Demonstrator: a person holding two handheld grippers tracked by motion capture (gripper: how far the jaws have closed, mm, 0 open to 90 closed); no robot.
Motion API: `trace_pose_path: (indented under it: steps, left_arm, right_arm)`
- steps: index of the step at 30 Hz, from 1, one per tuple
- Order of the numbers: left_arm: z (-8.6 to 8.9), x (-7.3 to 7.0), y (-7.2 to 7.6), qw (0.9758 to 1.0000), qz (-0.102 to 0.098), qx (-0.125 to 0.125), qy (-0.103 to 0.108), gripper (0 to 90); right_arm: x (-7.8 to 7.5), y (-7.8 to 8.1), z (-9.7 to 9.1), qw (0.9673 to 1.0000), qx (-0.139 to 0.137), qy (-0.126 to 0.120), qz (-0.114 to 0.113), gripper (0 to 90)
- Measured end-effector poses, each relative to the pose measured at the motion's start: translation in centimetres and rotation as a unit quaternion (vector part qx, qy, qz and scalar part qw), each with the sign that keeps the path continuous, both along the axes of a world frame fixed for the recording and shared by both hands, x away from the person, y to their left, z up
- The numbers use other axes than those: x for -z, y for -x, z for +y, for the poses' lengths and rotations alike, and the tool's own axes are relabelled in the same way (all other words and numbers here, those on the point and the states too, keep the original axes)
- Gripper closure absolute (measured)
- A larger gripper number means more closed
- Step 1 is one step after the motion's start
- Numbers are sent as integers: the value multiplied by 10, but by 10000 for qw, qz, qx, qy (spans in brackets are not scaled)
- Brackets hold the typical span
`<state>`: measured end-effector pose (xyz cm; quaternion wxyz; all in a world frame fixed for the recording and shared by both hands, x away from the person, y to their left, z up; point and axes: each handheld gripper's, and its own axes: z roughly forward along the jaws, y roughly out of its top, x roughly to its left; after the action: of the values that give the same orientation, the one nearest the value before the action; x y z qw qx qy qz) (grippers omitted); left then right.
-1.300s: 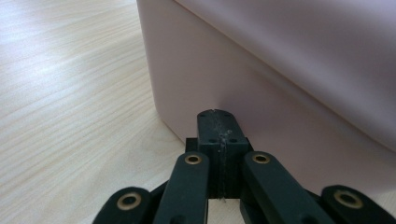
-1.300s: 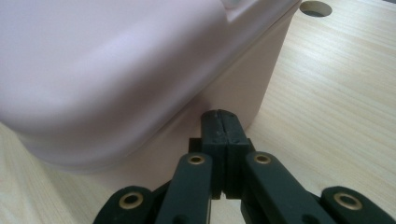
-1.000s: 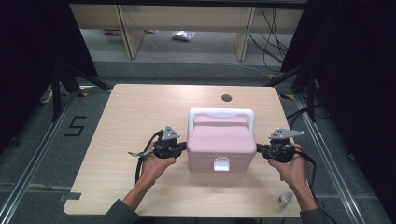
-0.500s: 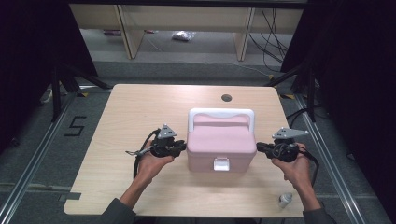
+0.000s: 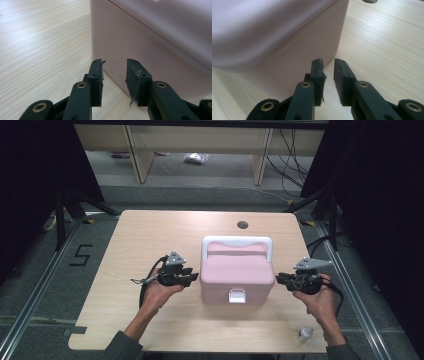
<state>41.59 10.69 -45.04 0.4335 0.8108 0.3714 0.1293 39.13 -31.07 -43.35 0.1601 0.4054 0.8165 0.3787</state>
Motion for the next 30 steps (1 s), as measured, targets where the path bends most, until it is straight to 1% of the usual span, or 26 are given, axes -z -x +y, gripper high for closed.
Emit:
trace_pose_path:
  steps: [1,2,4,5,8,9,11,12,15,16,17,18,19,20,21,22,23,24,25,26,27,28,29,30]
  left_arm:
    - [0,0,0,10000,0,0,0,636]
    - [1,-3,0,10000,4,-21,2,631]
    - [2,-5,0,10000,14,8,11,618]
    - [2,-6,0,10000,-17,18,-40,610]
    - [2,-7,0,10000,1,39,-79,590]
    - [3,-7,-1,10000,41,22,-68,582]
    - [4,-7,-1,9999,88,3,-51,568]
    - [5,-7,-1,9999,98,-9,-38,564]
    - [8,-10,-3,9999,156,28,-25,548]
    - [11,-14,-3,9998,176,27,-38,540]
    - [12,-17,-4,9998,178,38,-38,532]
    - [13,-20,-4,9998,168,30,-37,529]
    - [14,-24,-4,9998,153,35,-102,528]
    - [15,-27,-5,9998,113,-6,-134,524]
    - [15,-27,-5,9998,113,-6,-134,516]
    - [17,-35,-6,9998,69,-10,-177,507]
    - [17,-39,-7,9999,84,-13,-146,495]
    - [19,-43,-7,9998,51,37,-180,492]
    - [19,-43,-7,9998,51,37,-180,491]
    - [19,-46,-7,9998,27,38,-217,491]
    - [21,-53,-7,9996,-8,130,-258,479]
    - [22,-56,-7,9996,-2,119,-241,472]
    - [23,-59,-8,9995,26,156,-272,461]
    - [22,-62,-8,9997,48,123,-195,449]
  right_arm:
    - [0,0,0,10000,0,0,0,780]
    - [1,-1,-2,10000,-39,28,-56,779]
    - [1,0,-3,10000,-7,-17,-27,777]
    - [2,0,-3,10000,-20,-32,-55,776]
    - [2,-1,-5,9999,-59,17,-117,774]
    - [2,-1,-5,9999,-115,-18,-80,770]
    - [3,-1,-6,9999,-46,-7,-99,762]
    - [3,0,-5,10000,4,-88,20,757]
    - [3,-1,-6,9999,7,-99,47,745]
    - [4,-2,-8,10000,-67,-37,-36,738]
    - [4,-3,-8,10000,-45,-19,-58,737]
    - [4,-2,-8,10000,-17,-19,-20,736]
    - [4,-1,-7,9999,44,-97,103,736]
    - [4,-3,-9,10000,-22,-16,-29,734]
    - [4,-3,-9,10000,-22,-16,-29,734]
    - [5,-3,-9,10000,-34,-19,-29,731]
    - [4,-3,-8,10000,-37,-23,-27,730]
    - [4,-3,-9,10000,-37,-28,-31,730]
    - [5,-2,-7,9999,23,-86,76,730]
    - [5,-2,-7,9999,23,-86,76,730]
    - [5,-3,-8,10000,-39,-53,10,727]
    - [6,-4,-9,10000,-55,-33,-30,726]
    - [6,-2,-8,9999,4,-111,85,724]
    - [6,-3,-9,10000,-29,-50,13,721]
